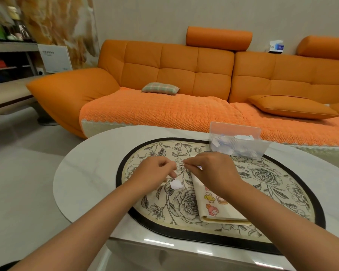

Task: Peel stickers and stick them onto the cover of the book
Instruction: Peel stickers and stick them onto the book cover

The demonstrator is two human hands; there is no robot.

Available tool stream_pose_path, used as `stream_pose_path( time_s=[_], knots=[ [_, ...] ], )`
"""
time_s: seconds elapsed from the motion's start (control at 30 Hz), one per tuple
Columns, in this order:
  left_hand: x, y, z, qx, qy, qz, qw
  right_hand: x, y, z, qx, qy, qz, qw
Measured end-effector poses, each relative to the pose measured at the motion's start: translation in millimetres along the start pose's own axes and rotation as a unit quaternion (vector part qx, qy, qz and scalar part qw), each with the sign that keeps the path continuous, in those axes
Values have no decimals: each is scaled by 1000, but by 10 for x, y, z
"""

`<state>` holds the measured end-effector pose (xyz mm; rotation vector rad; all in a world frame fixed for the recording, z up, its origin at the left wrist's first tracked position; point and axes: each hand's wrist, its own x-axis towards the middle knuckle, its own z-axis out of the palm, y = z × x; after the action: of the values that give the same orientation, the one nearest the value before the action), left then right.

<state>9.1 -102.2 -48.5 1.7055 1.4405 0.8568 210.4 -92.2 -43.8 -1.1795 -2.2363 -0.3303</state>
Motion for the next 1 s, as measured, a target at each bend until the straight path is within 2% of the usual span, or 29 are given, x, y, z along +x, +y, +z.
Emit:
stream_pose_path(
  time_s=[0.07, 0.2, 0.3, 0.43, 0.57, 0.77, 0.9, 1.0],
  knots=[
    [-16, 109, 36, -75, -14, -23, 997, -12, -23, -62, 18, 2, 0, 1000],
    [-13, 234, 92, -151, 21, -50, 987, -49, -72, -212, 116, -92, 83, 985],
    [3, 306, 139, -151, 30, -49, 987, -85, -39, -324, 257, -82, 205, 941],
    [21, 406, 259, -140, 7, -17, 990, -89, 66, -464, 338, -71, 289, 893],
    [52, 503, 381, -103, -5, 17, 995, -129, 142, -555, 382, -79, 317, 864],
    [121, 606, 503, -107, -19, 30, 994, -172, 326, -609, 425, -102, 366, 822],
    [175, 669, 562, -134, -19, 13, 991, -183, 416, -599, 441, -86, 388, 805],
    [229, 671, 609, -112, -5, 20, 994, -173, 452, -602, 439, -75, 379, 811]
  ],
)
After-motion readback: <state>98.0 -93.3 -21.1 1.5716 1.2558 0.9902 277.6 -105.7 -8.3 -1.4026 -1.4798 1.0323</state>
